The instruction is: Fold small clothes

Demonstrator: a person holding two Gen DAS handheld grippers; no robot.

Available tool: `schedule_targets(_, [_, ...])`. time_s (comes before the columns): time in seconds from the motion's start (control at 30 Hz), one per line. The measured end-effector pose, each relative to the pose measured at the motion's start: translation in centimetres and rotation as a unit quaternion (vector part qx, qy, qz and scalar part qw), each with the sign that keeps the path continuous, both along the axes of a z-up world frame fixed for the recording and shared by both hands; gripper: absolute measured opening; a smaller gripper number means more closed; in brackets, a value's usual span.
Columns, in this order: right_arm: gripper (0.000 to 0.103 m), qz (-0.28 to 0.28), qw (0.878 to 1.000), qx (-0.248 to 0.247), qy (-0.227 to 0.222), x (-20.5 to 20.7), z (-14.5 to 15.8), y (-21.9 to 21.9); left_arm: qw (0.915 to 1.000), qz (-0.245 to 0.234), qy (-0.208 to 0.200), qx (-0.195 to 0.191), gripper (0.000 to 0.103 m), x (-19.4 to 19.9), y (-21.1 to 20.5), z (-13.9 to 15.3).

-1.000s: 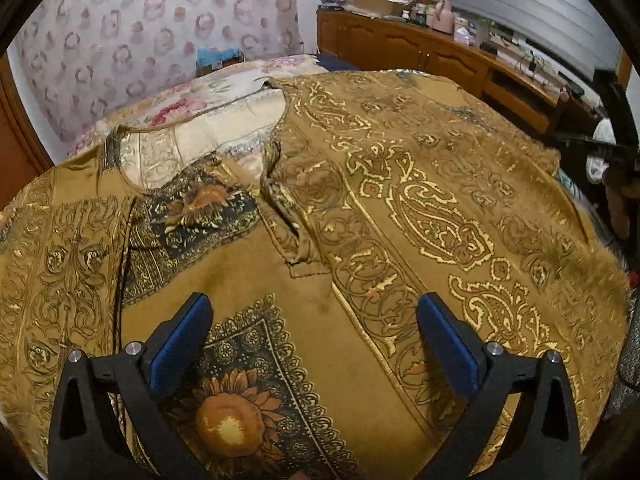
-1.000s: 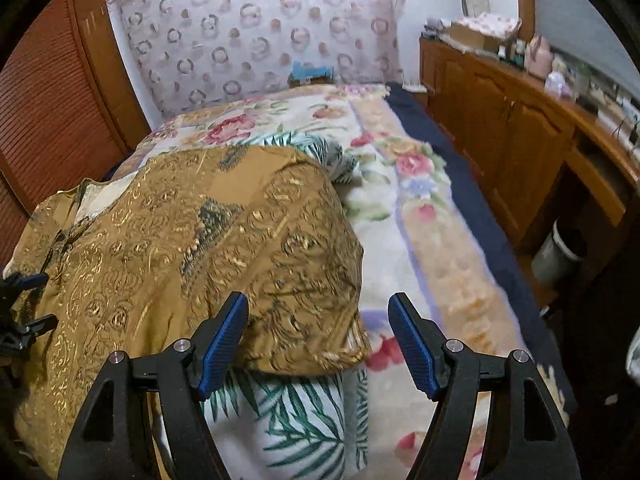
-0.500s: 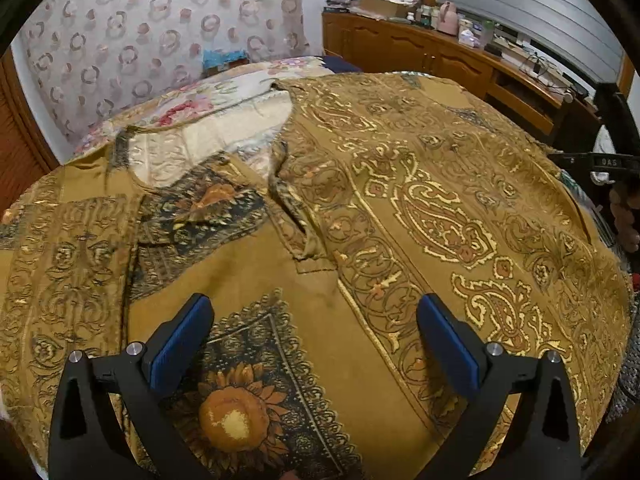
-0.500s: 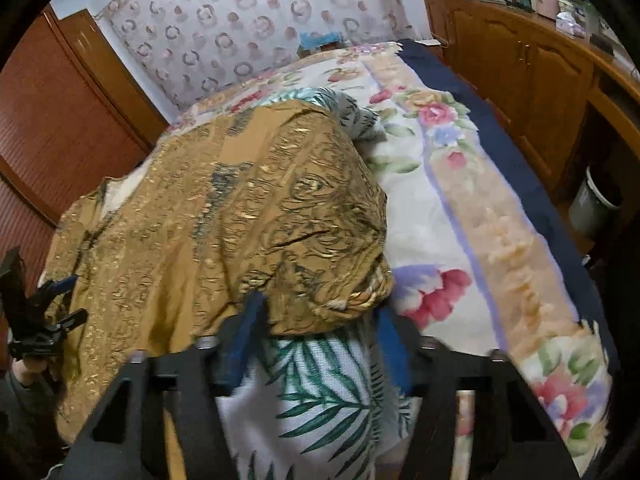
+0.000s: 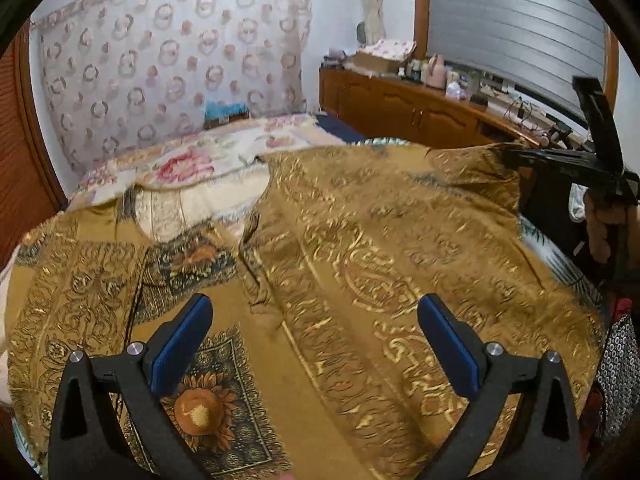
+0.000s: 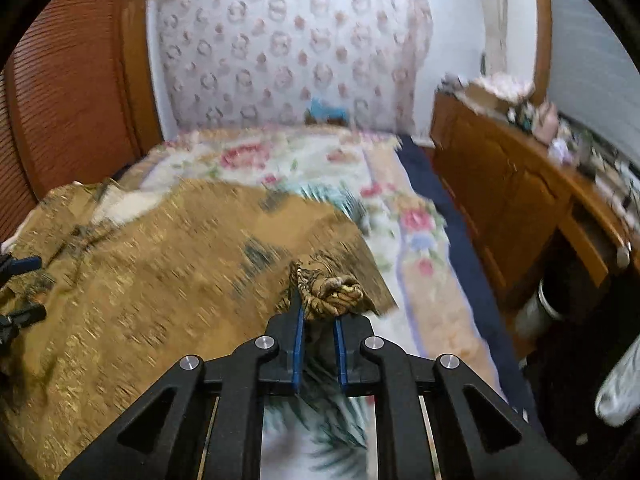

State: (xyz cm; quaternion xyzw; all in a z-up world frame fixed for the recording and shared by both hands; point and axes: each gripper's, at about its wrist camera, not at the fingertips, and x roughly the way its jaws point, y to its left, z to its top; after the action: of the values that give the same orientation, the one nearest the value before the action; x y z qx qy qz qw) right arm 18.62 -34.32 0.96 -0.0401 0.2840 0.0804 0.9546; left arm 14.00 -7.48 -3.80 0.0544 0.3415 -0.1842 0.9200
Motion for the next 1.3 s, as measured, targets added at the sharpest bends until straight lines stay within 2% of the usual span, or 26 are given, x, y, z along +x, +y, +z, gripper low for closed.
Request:
schedule_targets(0.23, [0.012,0.085,0.996,0.001,-0.017,-0.2,0.0,4.5,0.9992,-0.003,-0.014,-0.038,0.103,-1.0,0.3,1.5])
schedule_targets(0.37, [0.014,0.134,0.991,-0.006,0.004,-1.0,-1.8,6.3,0.9988,0.001,-0.016,-0.047,0.103,-1.4,1.0,1.9])
schedule_targets(0.43, [0.023,0.146,0.989,-0.011,0.019,-1.6,-2.8,6.4,0.9983,0.004,-0.016,-0.056,0.103,-1.6,1.5,2.0])
schedule_targets(0.5, [0.025,0.162,0.986,0.005,0.044,-1.9,-3.5,6.0,0.9980,0.012,-0.018,-0.059,0.103,-1.5,1.9,2.1])
schedule_targets(0.57, [0.025,0.157,0.986,0.011,0.051,-2.6,-3.9,5.1,0.9978,0.017,-0.021,-0.060,0.103,-1.4,2.1,2.2])
schedule_targets(0.63, [0.031,0.151,0.987,0.014,0.047,-3.0,-3.9,4.0,0.9975,0.020,-0.024,-0.063,0.103,-1.3,2.3,2.2])
schedule_targets(0.7, [0.042,0.139,0.989,0.020,0.043,-3.2,-3.7,2.9,0.9971,0.022,-0.027,-0.067,0.103,-1.4,2.4,2.2])
schedule_targets(0.77, [0.044,0.122,0.991,0.019,0.042,-2.4,-3.3,3.7,0.9965,0.019,-0.031,-0.076,0.103,-1.6,2.5,2.2])
schedule_targets(0.9, [0.044,0.073,0.994,0.046,0.061,-0.4,-3.7,2.4,0.9954,0.017,-0.036,-0.087,0.103,-1.8,2.7,2.2])
schedule_targets(1.1, [0.044,0.027,0.991,0.077,0.106,4.4,-5.3,2.6,0.9954,0.018,-0.031,-0.089,0.103,-1.8,2.6,1.9])
schedule_targets(1.3, [0.044,0.019,0.985,0.108,0.131,7.1,-5.9,2.7,0.9959,0.016,-0.022,-0.086,0.103,-1.8,2.5,1.1])
